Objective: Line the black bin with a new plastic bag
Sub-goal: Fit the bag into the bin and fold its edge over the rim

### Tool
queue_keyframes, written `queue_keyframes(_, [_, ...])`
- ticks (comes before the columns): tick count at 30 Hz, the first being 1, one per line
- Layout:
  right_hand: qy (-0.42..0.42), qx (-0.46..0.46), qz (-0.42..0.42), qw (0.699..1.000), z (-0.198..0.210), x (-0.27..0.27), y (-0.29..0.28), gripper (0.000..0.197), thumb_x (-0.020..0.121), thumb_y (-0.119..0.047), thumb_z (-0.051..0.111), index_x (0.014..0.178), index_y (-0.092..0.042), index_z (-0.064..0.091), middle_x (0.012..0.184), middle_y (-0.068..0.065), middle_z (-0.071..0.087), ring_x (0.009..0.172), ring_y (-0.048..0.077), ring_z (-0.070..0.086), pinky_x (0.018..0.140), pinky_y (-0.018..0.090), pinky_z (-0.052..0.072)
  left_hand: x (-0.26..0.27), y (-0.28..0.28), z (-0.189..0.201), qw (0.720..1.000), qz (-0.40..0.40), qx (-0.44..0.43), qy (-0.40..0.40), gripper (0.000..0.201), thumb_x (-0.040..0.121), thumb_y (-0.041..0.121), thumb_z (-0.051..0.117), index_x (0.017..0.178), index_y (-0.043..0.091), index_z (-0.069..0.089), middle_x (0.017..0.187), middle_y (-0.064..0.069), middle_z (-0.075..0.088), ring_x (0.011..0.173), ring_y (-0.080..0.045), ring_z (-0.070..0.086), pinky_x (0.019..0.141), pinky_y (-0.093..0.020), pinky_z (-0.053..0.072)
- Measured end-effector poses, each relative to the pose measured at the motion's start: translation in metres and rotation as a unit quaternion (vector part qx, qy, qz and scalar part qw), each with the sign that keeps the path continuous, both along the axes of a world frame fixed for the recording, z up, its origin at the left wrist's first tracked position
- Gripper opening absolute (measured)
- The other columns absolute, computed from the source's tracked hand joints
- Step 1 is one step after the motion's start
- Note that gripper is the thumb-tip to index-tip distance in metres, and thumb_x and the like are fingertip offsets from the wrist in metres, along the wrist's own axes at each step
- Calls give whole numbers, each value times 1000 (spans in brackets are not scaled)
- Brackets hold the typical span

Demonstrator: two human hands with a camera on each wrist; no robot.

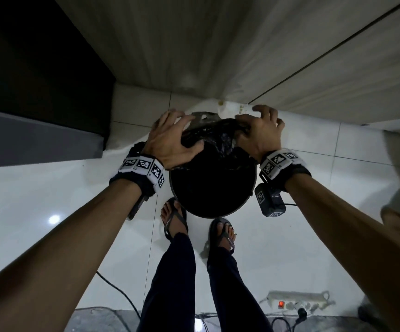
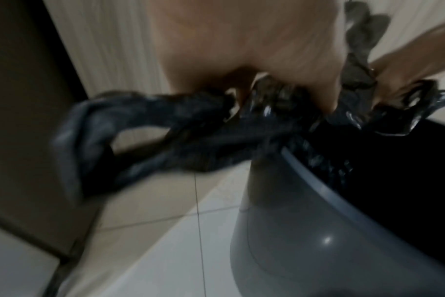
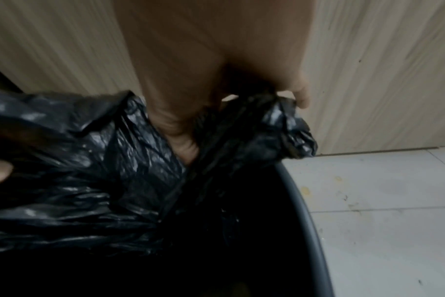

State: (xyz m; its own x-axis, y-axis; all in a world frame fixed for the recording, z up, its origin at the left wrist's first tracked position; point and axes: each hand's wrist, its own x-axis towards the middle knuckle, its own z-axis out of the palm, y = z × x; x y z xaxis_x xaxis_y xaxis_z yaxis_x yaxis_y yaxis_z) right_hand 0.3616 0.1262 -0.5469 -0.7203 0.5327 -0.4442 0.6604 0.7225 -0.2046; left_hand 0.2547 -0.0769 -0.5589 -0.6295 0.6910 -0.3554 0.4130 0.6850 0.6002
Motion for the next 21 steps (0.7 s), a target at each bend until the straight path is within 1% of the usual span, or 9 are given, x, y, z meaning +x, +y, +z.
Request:
queue_keyframes(2, [61, -10, -14, 998, 8, -9, -2, 33, 79, -25, 59, 110, -25, 70, 120, 13, 55, 117, 36, 47, 93, 45, 44, -4, 12, 15, 1000, 6, 11, -9, 65, 74, 73, 45, 123, 31, 50, 123, 5, 54, 116, -15, 50, 98, -36, 43])
queue_keyframes(5, [88, -78, 5, 993, 0, -21, -11, 20, 87, -20, 57, 103, -19, 69, 102, 13, 66, 95, 34, 61, 74, 35, 47, -9, 31, 10, 996, 59, 18, -60, 50, 86, 68, 39, 101, 26, 62, 105, 3, 65, 93, -16, 61, 82, -31, 49])
queue_keyframes(8, [100, -100, 28, 990, -25, -21, -20, 20, 87, -23, 60, 105, -21, 68, 99, 9, 70, 92, 32, 64, 75, 37, 51, -6, 41, -23, 992, 91, -14, -87, 23, 92, 37, 50, 104, 23, 64, 112, -4, 66, 104, -25, 62, 89, -35, 50])
queue_keyframes(9, [97, -103, 34, 989, -35, -17, -22, 23, 86, -24, 62, 108, -22, 67, 101, 9, 70, 94, 33, 64, 77, 40, 52, -2, 41, -33, 990, 94, -34, -102, 24, 88, 33, 57, 111, 26, 62, 118, -3, 64, 111, -24, 59, 93, -35, 48])
queue_keyframes(12, [51, -100, 46, 993, -59, -1, -25, 53, 77, -26, 70, 129, -25, 55, 124, 11, 62, 112, 35, 57, 90, 46, 51, 13, 33, -55, 981, 49, -107, -154, 71, 75, 39, 73, 137, 32, 38, 134, -5, 49, 127, -27, 45, 103, -41, 41])
queue_keyframes(14, [14, -105, 45, 993, -68, 14, -25, 72, 77, -28, 71, 141, -30, 40, 139, 11, 50, 126, 37, 48, 99, 49, 46, 25, 25, -62, 979, 44, -114, -164, 92, 69, 39, 78, 142, 35, 23, 141, -8, 42, 130, -32, 43, 104, -49, 41])
queue_keyframes(16, [17, -119, 30, 992, -71, 26, -21, 78, 81, -29, 69, 146, -38, 27, 145, 11, 44, 127, 38, 47, 100, 53, 46, 32, 16, -66, 982, 63, -99, -149, 94, 73, 32, 77, 143, 42, 16, 144, -7, 40, 128, -34, 46, 102, -53, 43])
queue_keyframes(18, [28, -128, 20, 991, -71, 31, -17, 78, 85, -22, 64, 149, -39, 21, 142, 15, 48, 121, 39, 53, 98, 53, 47, 33, 8, -68, 986, 65, -86, -129, 88, 80, 19, 69, 143, 46, 13, 141, -7, 44, 122, -34, 52, 100, -50, 47])
queue_keyframes(21, [36, -103, 17, 994, -71, 30, -15, 75, 88, -10, 53, 149, -39, 22, 118, 18, 64, 101, 40, 63, 90, 47, 51, 31, -1, -68, 993, 33, -76, -89, 86, 84, 1, 55, 144, 47, 13, 128, -11, 53, 109, -36, 59, 93, -46, 51])
